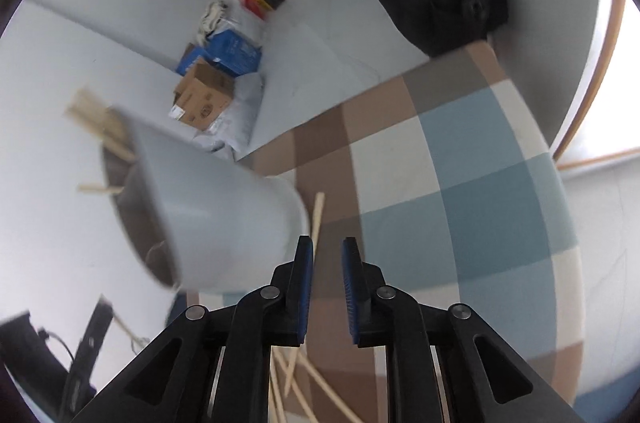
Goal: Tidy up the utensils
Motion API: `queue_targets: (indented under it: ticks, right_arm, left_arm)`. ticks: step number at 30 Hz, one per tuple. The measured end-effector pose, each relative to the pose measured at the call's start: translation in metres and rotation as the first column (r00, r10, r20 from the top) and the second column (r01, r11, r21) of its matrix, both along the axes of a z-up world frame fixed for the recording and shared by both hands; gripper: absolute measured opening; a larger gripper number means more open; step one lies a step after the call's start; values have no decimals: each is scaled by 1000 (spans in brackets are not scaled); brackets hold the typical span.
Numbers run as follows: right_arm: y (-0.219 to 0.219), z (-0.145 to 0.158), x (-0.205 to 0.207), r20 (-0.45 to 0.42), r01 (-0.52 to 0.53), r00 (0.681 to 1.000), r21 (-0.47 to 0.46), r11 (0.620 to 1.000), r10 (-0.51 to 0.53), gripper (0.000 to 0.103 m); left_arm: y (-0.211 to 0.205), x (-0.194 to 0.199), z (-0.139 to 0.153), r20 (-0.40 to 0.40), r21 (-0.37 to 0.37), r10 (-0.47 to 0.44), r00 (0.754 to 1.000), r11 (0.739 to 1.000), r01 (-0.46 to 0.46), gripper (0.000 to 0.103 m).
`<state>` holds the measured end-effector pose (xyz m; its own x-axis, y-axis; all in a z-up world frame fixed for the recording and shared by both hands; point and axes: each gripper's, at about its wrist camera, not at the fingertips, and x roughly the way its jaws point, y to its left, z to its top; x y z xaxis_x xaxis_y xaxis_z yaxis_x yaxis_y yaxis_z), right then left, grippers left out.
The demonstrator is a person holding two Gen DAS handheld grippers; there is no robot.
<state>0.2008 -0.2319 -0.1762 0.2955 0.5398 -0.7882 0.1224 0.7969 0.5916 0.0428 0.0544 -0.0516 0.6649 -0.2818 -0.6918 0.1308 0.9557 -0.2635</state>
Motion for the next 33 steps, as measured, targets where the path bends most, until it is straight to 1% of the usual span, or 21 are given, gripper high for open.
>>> queue_targets:
  ticks: [2,3,6,10,11,12,15,16,17,19,22,23,24,25,26,27,31,33]
  right_arm:
    - [-1,-14,-3,-53,13,999,16,1000,-12,15]
    - [1,-19,-9,-59,3,998,13,1000,-3,15]
    - [16,-19,-30,-44,-41,998,-24,999,40,15]
    - [46,-11,-55,9,-125,992,-66,990,126,17]
    - [56,-10,-60,21,-144,989,-96,985,146,22]
    - [62,-8,-61,29,-151,987,-113,982,156,23]
    - [82,-11,-65,12,-171,984,-180,969,176,23]
    - [87,-11,-66,7,-177,983,-212,961,183,23]
    - [95,-12,-68,0,-183,982,-265,947,190,23]
    - [104,-11,-70,19,-181,980,-322,929,198,23]
    - [115,-11,-75,35,-161,981,-397,903,191,23]
    - [119,-11,-78,44,-156,980,-430,889,193,21]
    - [122,-11,-82,51,-152,979,-466,872,198,17]
    - [125,-11,-83,56,-148,978,-487,861,200,12]
    - [124,-11,-87,62,-147,977,-501,853,205,10]
    - [123,-11,-89,66,-149,975,-505,850,211,7]
    - [112,-10,-94,51,-165,974,-507,846,221,5]
    - [98,-11,-98,33,-163,978,-494,854,206,5]
  left_arm:
    - [2,3,-4,-24,-18,-8,1000,1000,8,2]
    - [2,5,-5,-31,-14,-6,999,1000,6,2]
    - [3,5,-6,-27,5,-3,1000,1000,3,2]
    - [7,2,-3,-18,4,-1,1000,1000,1,2]
    - [9,1,-2,-19,-2,1,1000,1000,-1,2]
    - [11,1,-2,-21,-10,2,1000,1000,-2,2]
    - [13,-2,-1,-17,-5,14,1000,1000,-14,2]
    - [14,-4,0,-15,-3,14,1000,1000,-14,2]
    - [14,-5,0,-11,0,16,1000,1000,-16,2]
    - [14,-6,1,-8,8,15,1000,1000,-15,2]
    - [18,-6,1,-12,-12,22,1000,1000,-22,2]
    - [18,-6,2,-11,-11,27,1000,1000,-27,2]
    - [20,-6,2,-9,-10,34,999,999,-34,2]
    - [22,-6,2,-9,-17,37,999,999,-37,2]
    - [23,-6,2,-10,-24,40,999,999,-40,2]
    - [24,-6,3,-11,-29,43,999,999,-43,2]
    - [25,-6,4,-8,-43,48,999,998,-49,2]
    - [24,-7,5,-4,-46,46,999,998,-46,2]
